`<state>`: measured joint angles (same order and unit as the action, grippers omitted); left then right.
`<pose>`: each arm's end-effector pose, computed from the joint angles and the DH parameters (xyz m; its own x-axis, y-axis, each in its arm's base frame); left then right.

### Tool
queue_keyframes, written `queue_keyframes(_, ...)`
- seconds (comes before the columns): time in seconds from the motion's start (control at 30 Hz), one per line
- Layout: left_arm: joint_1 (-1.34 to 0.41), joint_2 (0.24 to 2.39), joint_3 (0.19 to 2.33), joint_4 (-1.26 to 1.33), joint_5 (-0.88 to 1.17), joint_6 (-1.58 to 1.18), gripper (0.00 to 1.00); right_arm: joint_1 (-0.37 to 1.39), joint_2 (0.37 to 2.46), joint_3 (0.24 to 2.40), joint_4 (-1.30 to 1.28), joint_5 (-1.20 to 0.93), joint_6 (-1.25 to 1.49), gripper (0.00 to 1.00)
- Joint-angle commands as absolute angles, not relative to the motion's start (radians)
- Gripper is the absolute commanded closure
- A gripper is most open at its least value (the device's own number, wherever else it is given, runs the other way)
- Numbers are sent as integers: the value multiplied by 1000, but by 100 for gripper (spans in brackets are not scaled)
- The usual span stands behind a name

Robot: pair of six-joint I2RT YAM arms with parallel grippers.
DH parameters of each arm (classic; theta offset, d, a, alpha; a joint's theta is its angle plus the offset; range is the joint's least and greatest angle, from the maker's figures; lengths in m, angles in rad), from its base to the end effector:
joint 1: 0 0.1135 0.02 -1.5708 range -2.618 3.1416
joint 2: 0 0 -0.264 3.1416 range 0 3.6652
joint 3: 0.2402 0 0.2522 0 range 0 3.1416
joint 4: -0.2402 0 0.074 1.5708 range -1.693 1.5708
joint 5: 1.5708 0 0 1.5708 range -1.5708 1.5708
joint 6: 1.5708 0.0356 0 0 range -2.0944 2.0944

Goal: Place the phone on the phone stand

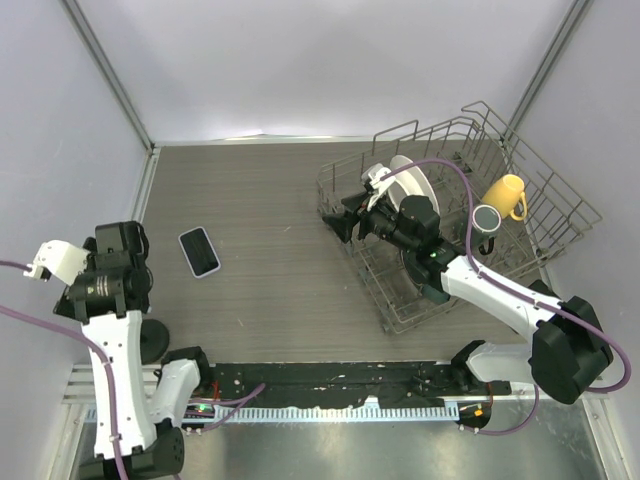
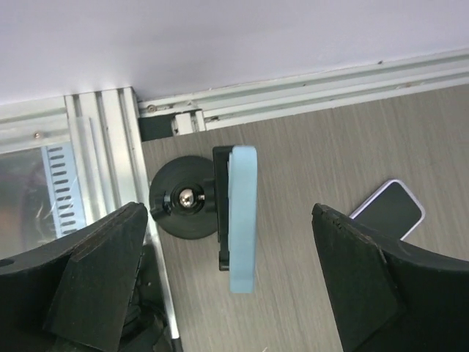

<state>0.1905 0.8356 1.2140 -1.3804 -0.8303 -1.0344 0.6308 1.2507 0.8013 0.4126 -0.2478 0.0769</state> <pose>0.0944 0.0450 0.3730 0.0226 -0.5862 -0.8098 -0.9759 0.1630 -0.1451 0.2307 0.1793 0.3077 -0.0888 0.0274 -0.9957 -0.7651 0.6381 0.0858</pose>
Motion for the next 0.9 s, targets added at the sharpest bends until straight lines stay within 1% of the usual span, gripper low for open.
queue_keyframes(0.0,193,793,1236,-1296,-881,-991,0,626,1226,801,462,-242,61,30)
queue_keyframes(0.1,193,796,1293,-1299,-870,-956,0,626,1229,801,460,-242,63,30)
queue_keyframes(0.23,193,804,1408,-1220,-769,-797,0,624,1236,802,463,-244,61,30)
queue_keyframes(0.27,193,802,1445,-1142,-676,-691,4,624,1239,802,462,-244,61,30)
queue_keyframes(0.33,189,817,1476,-1057,-577,-638,9,626,1246,805,463,-245,64,30)
queue_keyframes(0.37,186,827,1491,-1030,-472,-606,11,624,1246,807,462,-248,67,30)
queue_keyframes(0.43,175,847,1491,-950,-350,-580,12,624,1249,808,463,-249,67,30)
queue_keyframes(0.47,170,879,1480,-931,-221,-578,12,624,1249,808,463,-249,67,30)
queue_keyframes(0.57,131,943,1431,-848,-37,-584,14,624,1244,810,456,-242,68,30)
queue_keyframes(0.6,67,960,1419,-826,-3,-586,14,624,1241,811,453,-241,69,30)
queue_keyframes(0.67,-59,991,1402,-789,-52,-568,14,624,1235,813,446,-236,69,30)
queue_keyframes(0.7,-190,1029,1402,-781,-117,-549,14,624,1235,815,445,-235,68,30)
queue_keyframes(0.8,-363,1100,1410,-741,-147,-496,13,626,1218,825,428,-216,72,30)
queue_keyframes(0.87,-426,1115,1399,-697,-121,-469,13,624,1212,839,402,-195,83,30)
